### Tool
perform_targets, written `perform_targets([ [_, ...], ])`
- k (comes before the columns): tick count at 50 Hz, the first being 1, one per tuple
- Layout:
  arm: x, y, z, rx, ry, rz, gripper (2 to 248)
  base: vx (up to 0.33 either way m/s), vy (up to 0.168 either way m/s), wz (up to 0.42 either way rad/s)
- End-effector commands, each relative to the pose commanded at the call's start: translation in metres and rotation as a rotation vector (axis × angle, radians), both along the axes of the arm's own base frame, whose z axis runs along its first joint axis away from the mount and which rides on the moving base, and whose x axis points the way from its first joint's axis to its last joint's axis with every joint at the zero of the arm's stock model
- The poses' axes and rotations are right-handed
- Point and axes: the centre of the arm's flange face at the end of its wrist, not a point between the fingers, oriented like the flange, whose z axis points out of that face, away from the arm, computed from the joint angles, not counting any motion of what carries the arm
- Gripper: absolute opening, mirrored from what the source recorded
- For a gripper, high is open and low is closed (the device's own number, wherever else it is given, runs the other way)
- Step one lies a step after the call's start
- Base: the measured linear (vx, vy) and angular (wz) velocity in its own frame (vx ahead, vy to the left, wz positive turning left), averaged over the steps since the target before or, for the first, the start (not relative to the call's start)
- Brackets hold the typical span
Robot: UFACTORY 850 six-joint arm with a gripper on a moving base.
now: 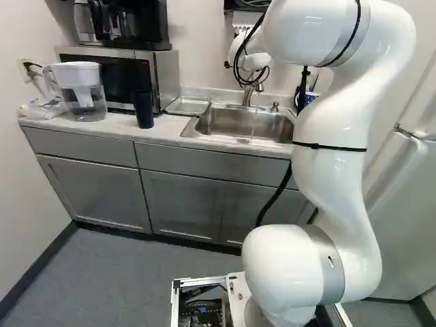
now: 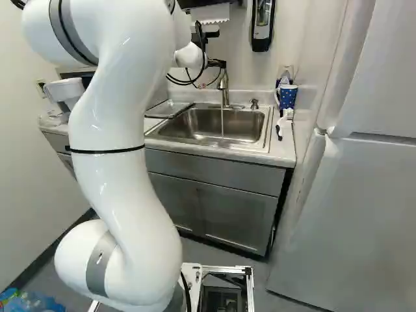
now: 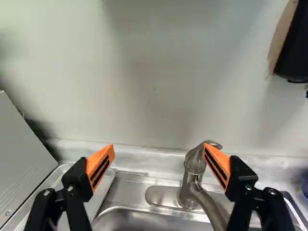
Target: Rinse the cup and place it in the tray
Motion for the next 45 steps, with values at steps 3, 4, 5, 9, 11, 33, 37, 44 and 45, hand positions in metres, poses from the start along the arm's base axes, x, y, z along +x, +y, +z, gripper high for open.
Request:
perform_targets([
  [3,0.000,0.000,0.000,0.000,0.000,0.000,247,0.000,0.000,0.000],
  [4,-0.001,0.000,0.000,0.000,0.000,0.001,247,0.000,0.000,0.000],
  [5,-0.001,0.001,0.000,0.000,0.000,0.001,247,0.000,0.000,0.000],
  [9,-0.003,0.003,0.000,0.000,0.002,0.003,247,0.000,0.000,0.000],
  [11,-0.005,0.004,0.001,0.000,0.003,0.005,247,0.000,0.000,0.000],
  [33,-0.038,0.025,0.004,0.001,0.018,0.033,247,0.000,0.000,0.000],
  [37,-0.045,0.029,0.005,0.001,0.021,0.038,247,0.000,0.000,0.000],
  [44,-0.057,0.034,0.006,0.002,0.028,0.047,247,0.000,0.000,0.000],
  [45,-0.059,0.035,0.006,0.002,0.030,0.048,247,0.000,0.000,0.000],
])
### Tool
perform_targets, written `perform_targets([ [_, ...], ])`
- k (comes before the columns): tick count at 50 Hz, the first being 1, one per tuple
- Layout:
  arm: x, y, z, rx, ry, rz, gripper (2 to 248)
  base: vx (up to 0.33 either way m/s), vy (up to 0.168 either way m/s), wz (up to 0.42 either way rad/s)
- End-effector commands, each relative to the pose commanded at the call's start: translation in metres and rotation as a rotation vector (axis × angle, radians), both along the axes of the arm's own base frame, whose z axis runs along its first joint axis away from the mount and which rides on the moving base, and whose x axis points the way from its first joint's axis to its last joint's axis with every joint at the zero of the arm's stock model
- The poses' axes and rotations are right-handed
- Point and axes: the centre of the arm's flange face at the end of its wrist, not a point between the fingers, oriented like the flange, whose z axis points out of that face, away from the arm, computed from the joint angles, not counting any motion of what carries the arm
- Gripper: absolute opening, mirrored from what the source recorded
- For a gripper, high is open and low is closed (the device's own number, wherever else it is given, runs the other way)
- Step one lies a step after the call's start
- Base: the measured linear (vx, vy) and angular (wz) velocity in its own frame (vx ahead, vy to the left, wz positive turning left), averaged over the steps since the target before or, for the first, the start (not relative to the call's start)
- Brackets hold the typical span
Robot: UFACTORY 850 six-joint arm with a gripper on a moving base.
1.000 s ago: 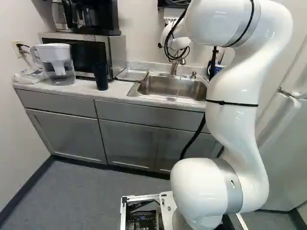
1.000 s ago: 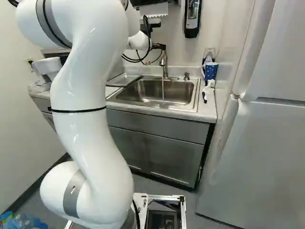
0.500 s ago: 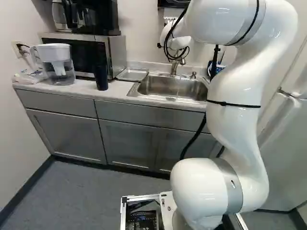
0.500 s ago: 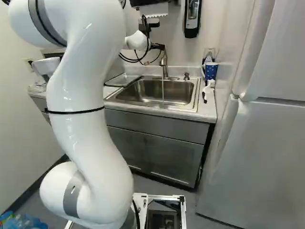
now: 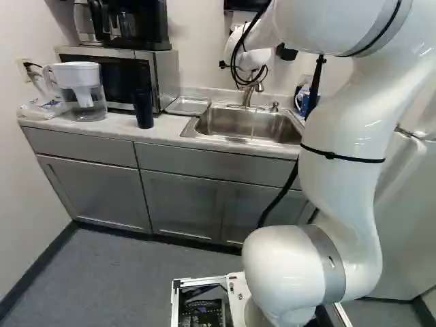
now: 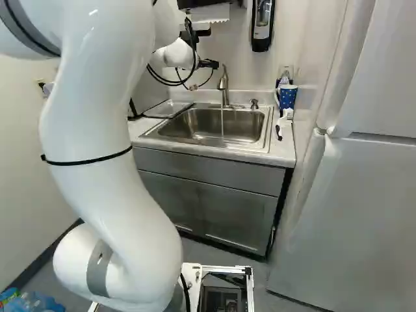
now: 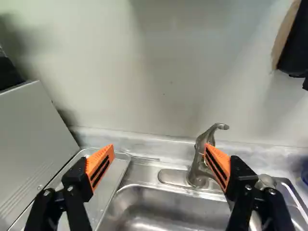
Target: Rinse the cup and place it in the tray
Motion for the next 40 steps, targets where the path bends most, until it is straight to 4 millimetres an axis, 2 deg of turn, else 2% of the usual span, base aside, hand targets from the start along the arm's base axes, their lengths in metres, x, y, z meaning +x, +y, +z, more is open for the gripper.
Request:
perform_targets([
  [40,-0.074,0.018,-0.007,0.005,0.135,0.032,247,0.000,0.000,0.000],
])
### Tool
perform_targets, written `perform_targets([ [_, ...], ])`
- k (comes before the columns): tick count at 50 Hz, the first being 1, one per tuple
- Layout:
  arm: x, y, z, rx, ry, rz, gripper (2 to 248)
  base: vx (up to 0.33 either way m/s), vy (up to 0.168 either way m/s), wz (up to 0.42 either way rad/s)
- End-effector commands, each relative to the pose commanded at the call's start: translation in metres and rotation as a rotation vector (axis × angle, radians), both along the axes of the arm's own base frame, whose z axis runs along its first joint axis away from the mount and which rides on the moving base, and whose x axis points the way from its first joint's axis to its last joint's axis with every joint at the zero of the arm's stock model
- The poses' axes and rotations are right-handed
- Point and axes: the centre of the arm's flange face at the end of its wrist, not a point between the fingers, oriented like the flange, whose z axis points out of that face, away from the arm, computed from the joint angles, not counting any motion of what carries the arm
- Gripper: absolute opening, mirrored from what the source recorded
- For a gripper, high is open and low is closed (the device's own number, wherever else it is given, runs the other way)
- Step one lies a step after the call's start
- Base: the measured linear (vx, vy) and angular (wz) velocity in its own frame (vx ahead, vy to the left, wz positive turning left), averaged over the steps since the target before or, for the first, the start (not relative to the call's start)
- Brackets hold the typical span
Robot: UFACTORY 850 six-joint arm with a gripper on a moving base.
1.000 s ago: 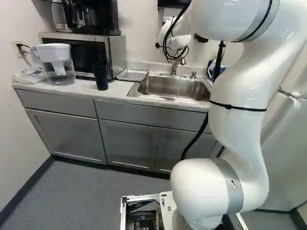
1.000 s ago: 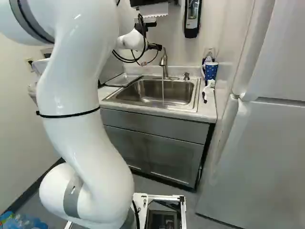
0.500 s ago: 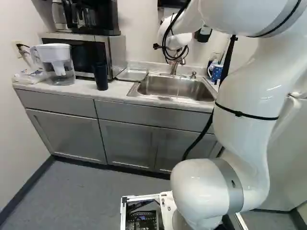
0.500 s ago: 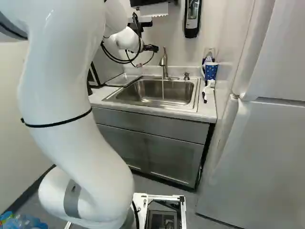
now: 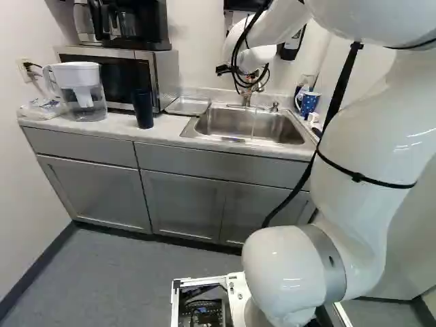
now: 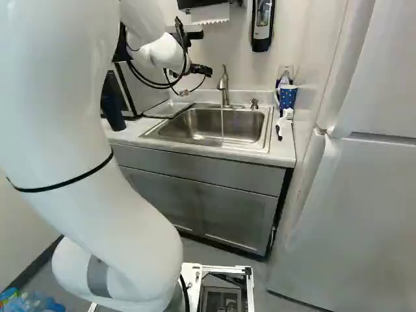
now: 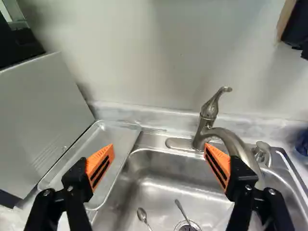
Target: Rinse the cup and place it in the tray
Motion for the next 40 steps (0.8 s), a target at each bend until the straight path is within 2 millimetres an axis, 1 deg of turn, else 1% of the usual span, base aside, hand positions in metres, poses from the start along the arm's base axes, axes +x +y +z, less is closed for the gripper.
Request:
perform_targets([
  [20,-0.044,-0.003,-0.008,0.003,0.101,-0.003,247,0.000,0.000,0.000],
  [40,-0.079,-0.023,-0.018,0.011,0.208,-0.044,247,0.000,0.000,0.000],
])
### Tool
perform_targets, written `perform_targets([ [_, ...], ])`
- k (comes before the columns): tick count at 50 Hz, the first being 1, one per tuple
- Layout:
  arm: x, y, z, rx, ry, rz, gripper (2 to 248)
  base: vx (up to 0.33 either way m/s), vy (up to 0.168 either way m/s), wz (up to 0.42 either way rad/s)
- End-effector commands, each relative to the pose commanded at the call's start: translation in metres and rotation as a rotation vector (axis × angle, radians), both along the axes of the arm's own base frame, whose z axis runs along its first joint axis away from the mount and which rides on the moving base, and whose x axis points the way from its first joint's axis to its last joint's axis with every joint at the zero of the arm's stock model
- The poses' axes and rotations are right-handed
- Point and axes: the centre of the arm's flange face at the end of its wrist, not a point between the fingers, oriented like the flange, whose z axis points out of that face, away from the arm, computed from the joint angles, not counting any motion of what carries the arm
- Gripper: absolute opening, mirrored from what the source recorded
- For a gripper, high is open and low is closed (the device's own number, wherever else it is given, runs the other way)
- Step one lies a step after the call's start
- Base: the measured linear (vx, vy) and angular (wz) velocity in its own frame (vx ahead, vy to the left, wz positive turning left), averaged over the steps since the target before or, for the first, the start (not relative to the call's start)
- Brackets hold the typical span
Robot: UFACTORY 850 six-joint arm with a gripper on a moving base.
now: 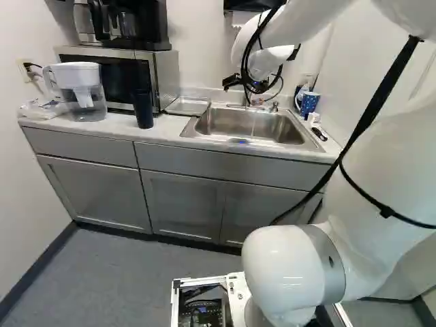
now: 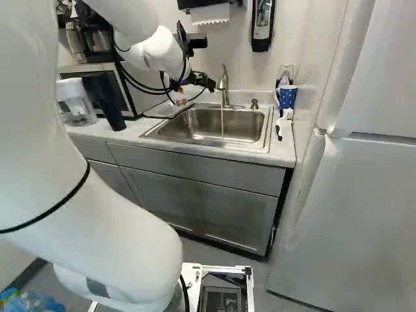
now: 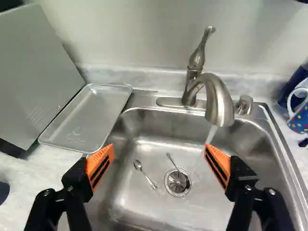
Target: Rinse the cup and place it in the tray
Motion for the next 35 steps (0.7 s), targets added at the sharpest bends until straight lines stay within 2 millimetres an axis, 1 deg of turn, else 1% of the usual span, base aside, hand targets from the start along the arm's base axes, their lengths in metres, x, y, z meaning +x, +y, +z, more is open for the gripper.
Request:
perform_targets([
  [9,-0.012,-0.012,-0.004,0.005,0.051,-0.026,247,0.000,0.000,0.000],
  [25,-0.024,-0.035,-0.012,0.018,0.152,-0.076,247,0.000,0.000,0.000],
  [35,-0.026,-0.035,-0.015,0.025,0.197,-0.076,247,0.000,0.000,0.000],
])
